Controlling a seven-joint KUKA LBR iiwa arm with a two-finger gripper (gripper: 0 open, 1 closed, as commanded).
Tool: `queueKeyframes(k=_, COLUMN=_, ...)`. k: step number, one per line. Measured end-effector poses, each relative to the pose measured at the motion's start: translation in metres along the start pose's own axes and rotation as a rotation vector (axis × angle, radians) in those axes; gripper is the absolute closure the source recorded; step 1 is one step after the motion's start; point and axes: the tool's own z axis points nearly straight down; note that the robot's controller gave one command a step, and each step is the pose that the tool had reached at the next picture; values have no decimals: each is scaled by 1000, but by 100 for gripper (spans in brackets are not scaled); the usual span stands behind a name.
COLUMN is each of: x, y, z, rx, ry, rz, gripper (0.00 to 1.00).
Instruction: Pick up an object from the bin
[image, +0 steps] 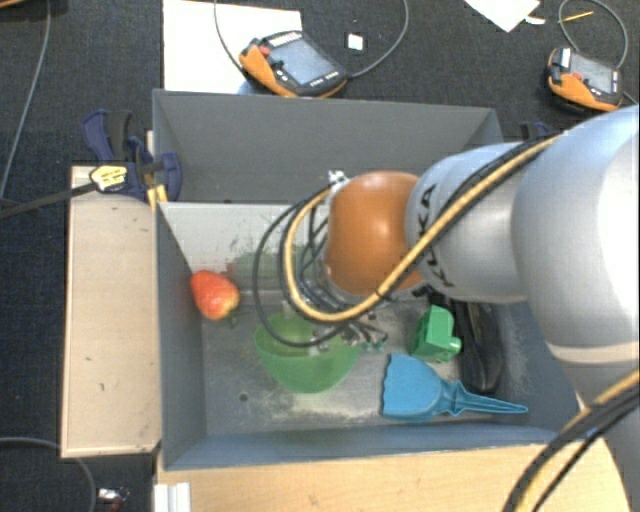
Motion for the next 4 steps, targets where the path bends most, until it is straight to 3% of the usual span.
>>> queueKeyframes(k=1, x=35, y=-9, z=-102, rx=1, ry=5, rz=-36, gripper=0)
queueKeyframes(k=2, x=3, y=-5, z=-36, rx=0, ry=-3, rz=-9, gripper=0)
queueKeyframes(k=3, x=2, y=33, z=-47, rx=2, ry=-2, rz=-390, gripper=0)
queueKeyframes(k=4, x=-2, y=-9, z=-1, rx=1, ry=-3, rz=-33, gripper=0)
